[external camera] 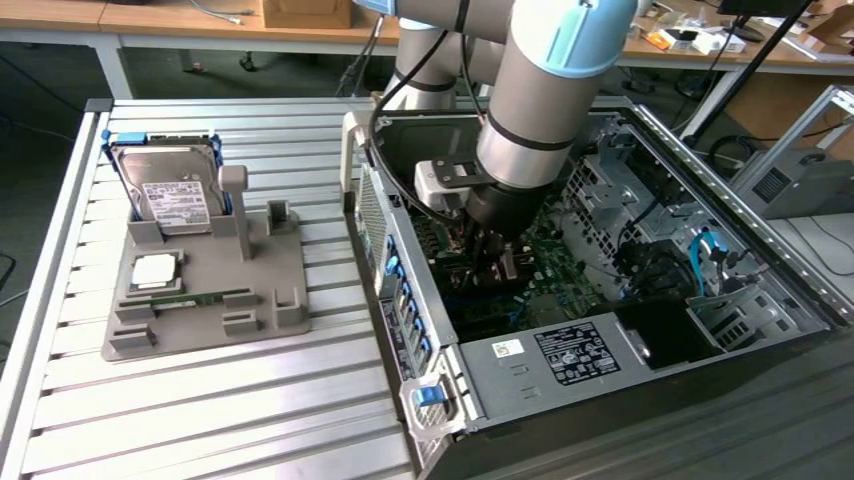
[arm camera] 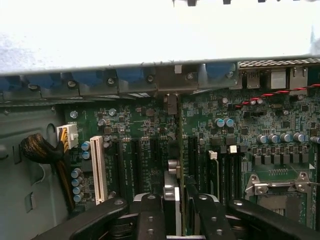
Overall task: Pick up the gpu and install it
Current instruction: 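Insert the gpu into the slot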
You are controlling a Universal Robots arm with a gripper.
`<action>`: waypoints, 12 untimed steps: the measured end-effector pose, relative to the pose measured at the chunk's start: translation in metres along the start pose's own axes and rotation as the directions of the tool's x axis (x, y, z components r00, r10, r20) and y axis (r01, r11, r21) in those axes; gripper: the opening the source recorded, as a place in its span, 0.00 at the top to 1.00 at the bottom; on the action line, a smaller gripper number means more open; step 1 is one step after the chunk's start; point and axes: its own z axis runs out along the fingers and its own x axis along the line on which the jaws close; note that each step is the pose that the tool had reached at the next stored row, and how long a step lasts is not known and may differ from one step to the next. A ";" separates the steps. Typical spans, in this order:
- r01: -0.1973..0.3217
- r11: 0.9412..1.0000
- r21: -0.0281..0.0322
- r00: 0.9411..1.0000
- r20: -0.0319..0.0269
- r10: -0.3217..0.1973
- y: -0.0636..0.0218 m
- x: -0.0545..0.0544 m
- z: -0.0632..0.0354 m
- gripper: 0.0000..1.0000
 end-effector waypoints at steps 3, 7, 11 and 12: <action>0.000 1.000 0.001 1.000 -0.016 0.000 0.0000 0.000 -0.0001 0.73; 0.001 1.000 0.002 0.999 -0.040 -0.001 0.0002 -0.003 -0.0001 0.73; 0.001 1.000 0.002 0.999 -0.039 -0.001 0.0002 -0.004 0.0005 0.73; 0.001 1.000 0.002 0.999 -0.038 -0.001 0.0003 -0.004 0.0008 0.73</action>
